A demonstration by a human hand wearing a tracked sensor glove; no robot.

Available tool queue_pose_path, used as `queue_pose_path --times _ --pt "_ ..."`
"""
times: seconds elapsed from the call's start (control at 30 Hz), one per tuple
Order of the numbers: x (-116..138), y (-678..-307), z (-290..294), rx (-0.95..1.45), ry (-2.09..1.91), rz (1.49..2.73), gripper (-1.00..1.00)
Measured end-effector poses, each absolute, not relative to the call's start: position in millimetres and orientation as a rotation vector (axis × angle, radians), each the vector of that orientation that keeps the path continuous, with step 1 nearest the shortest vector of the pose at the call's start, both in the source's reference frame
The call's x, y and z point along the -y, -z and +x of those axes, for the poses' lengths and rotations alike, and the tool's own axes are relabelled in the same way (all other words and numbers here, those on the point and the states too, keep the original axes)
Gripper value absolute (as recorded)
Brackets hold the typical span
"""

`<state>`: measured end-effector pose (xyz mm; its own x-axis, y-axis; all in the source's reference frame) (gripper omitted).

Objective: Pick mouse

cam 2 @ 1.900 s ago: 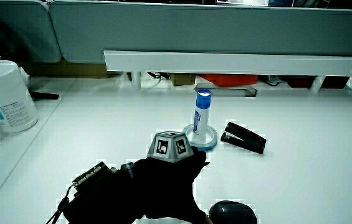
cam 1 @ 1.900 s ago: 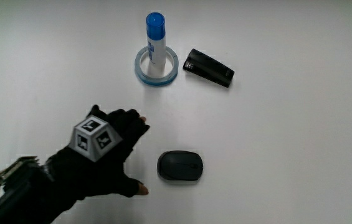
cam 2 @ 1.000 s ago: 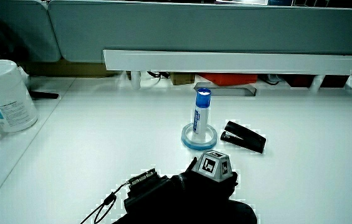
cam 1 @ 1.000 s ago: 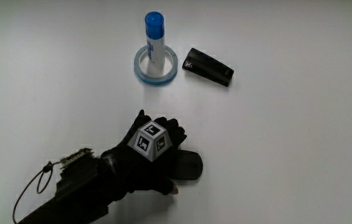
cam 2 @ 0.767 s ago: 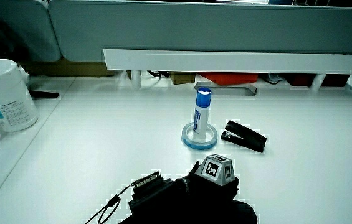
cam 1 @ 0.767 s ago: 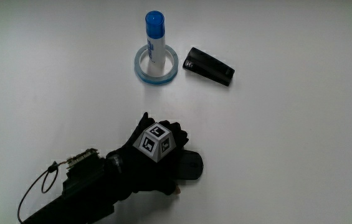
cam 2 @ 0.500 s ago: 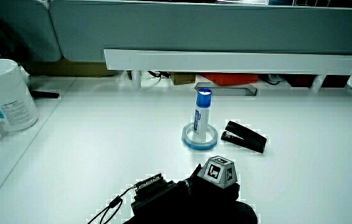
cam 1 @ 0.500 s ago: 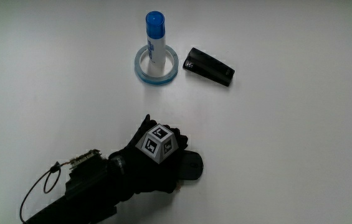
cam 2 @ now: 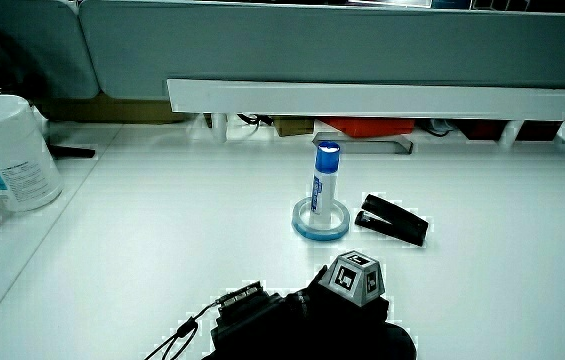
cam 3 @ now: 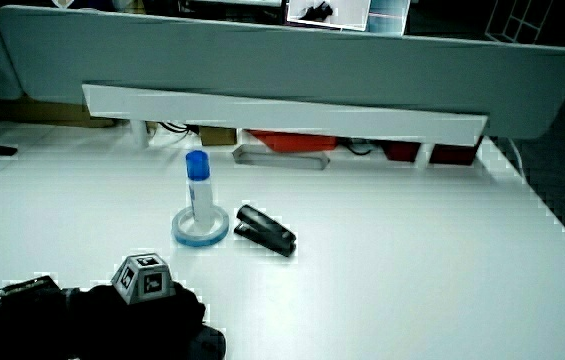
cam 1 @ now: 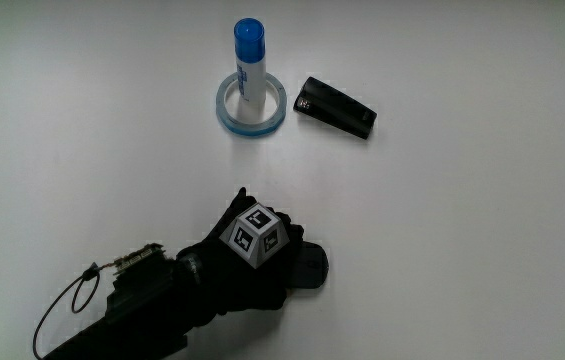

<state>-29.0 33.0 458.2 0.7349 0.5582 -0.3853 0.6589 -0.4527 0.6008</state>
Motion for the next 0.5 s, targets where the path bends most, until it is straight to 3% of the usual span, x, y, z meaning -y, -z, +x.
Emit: queue_pose_path --times 0.5 --pt "24 -407 -30 -0.887 0.23 2.375 1.0"
